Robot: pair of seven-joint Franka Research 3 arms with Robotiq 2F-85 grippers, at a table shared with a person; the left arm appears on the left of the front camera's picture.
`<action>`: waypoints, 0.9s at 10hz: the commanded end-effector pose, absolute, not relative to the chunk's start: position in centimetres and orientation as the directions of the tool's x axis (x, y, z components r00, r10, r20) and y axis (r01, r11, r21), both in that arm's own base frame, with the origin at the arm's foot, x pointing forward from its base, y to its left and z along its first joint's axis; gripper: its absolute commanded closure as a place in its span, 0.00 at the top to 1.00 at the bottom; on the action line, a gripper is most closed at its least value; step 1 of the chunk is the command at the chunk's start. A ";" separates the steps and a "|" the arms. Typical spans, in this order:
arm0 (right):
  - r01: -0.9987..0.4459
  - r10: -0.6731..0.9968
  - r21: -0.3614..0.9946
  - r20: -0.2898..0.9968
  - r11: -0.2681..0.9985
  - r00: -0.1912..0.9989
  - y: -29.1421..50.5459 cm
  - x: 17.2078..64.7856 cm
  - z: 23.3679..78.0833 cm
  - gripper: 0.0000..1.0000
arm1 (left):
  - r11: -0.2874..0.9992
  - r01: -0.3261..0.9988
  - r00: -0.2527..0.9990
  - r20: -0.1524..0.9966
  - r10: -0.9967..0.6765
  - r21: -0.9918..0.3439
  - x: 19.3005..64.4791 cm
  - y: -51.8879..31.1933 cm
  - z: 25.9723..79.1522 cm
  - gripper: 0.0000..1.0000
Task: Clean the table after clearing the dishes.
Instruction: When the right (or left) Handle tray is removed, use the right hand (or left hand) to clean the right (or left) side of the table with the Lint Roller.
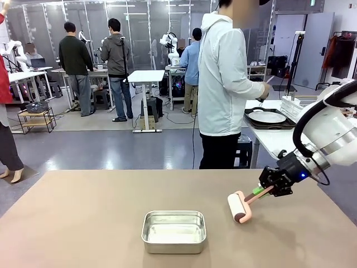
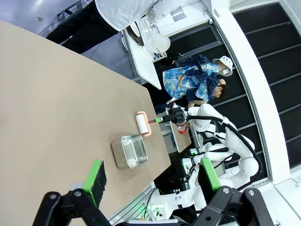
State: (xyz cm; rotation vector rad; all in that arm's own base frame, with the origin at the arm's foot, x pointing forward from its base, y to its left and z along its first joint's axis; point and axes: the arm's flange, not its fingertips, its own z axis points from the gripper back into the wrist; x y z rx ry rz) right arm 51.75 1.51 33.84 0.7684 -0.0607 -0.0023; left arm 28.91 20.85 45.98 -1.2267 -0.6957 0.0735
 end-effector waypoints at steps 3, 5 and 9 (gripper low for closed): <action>-0.007 -0.043 0.449 0.102 0.894 0.994 -2.3 53.1 32.9 0.20 | 0.350 0.310 0.792 0.444 0.419 -0.884 28.7 21.0 46.2 1.00; -0.004 -0.033 0.326 0.108 0.945 0.994 -4.2 53.6 33.1 0.20 | 0.350 0.310 0.792 0.444 0.419 -0.884 28.7 21.0 46.2 1.00; 0.076 -0.091 0.111 0.138 0.991 0.986 -7.3 53.4 33.8 0.20 | 0.350 0.310 0.792 0.444 0.419 -0.884 28.7 21.0 46.2 1.00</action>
